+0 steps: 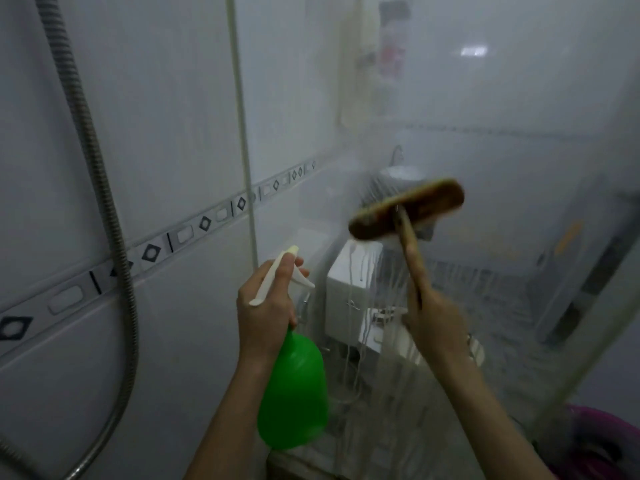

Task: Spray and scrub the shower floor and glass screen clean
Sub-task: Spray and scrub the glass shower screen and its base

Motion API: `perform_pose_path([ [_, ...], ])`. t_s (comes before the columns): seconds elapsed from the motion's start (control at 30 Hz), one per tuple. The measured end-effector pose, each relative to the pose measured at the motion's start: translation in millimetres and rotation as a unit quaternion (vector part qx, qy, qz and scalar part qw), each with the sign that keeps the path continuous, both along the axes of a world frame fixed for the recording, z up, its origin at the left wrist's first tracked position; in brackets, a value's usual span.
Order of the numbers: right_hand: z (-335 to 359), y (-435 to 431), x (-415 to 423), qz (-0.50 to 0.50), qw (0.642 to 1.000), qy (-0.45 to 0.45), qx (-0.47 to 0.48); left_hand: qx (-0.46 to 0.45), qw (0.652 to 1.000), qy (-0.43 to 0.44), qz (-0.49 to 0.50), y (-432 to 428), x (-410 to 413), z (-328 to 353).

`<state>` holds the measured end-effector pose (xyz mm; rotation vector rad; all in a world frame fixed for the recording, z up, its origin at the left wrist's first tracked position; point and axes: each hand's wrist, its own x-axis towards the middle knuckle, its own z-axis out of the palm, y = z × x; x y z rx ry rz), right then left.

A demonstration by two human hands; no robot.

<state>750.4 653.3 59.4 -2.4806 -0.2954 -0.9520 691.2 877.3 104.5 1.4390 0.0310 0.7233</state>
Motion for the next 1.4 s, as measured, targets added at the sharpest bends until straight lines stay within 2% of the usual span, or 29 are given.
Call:
perform_pose_path([
  [0.07, 41.7, 1.8, 17.2, 0.008, 0.996, -0.061, 0.061, -0.002, 1.000, 0.003, -0.017, -10.1, 1.4, 0.8],
  [0.13, 60.2, -4.2, 20.5, 0.016, 0.993, -0.084, 0.079, -0.001, 1.000, 0.003, -0.027, -20.1, 3.1, 1.2],
  [0.2, 32.3, -19.5, 6.8, -0.001, 0.996, -0.078, 0.048, 0.001, 0.999, 0.003, -0.035, -28.2, 6.5, 1.4],
  [0.33, -41.7, -43.1, -39.6, -0.033, 0.994, 0.018, 0.105, 0.009, 0.998, -0.003, -0.055, -45.1, 14.1, 2.5],
  [0.43, 8.3, -47.4, -16.9, -0.024, 0.993, -0.049, 0.103, 0.010, 0.996, -0.006, -0.084, -60.7, 17.4, 8.8],
  [0.53, 61.8, -58.9, 4.1, -0.007, 0.981, -0.115, 0.159, 0.021, 0.994, -0.012, -0.107, -76.7, 21.0, 13.9],
  [0.6, 40.7, -67.5, -3.8, -0.026, 0.982, -0.101, 0.154, 0.022, 0.993, -0.011, -0.115, -87.0, 23.3, 15.5],
  [0.73, -45.6, -85.3, -44.9, -0.068, 0.988, -0.019, 0.140, 0.020, 0.991, -0.012, -0.133, -100.3, 30.1, 16.4],
  [0.83, 2.1, -93.6, -27.2, -0.053, 0.986, -0.049, 0.147, 0.029, 0.990, -0.008, -0.138, -109.4, 33.3, 13.2],
  [0.93, 57.0, -101.8, -6.8, -0.039, 0.969, -0.138, 0.200, 0.033, 0.987, -0.019, -0.156, -121.6, 32.3, 13.3],
  [1.0, 35.4, -105.0, -12.3, -0.059, 0.971, -0.127, 0.193, 0.042, 0.984, -0.029, -0.170, -128.0, 32.6, 15.4],
  [1.13, -57.7, -102.3, -59.0, -0.104, 0.968, -0.029, 0.227, 0.059, 0.976, -0.039, -0.208, -137.3, 36.6, 17.7],
  [1.2, -37.2, -111.2, -55.4, -0.102, 0.969, -0.042, 0.220, 0.053, 0.973, -0.039, -0.221, -145.7, 38.4, 18.7],
  [1.33, 61.6, -146.6, -26.6, -0.090, 0.953, -0.135, 0.256, 0.043, 0.970, -0.028, -0.238, -165.2, 41.1, 21.9],
  [1.4, 58.4, -150.7, -29.0, -0.104, 0.951, -0.125, 0.262, 0.041, 0.968, -0.028, -0.247, -172.1, 43.2, 24.3],
])
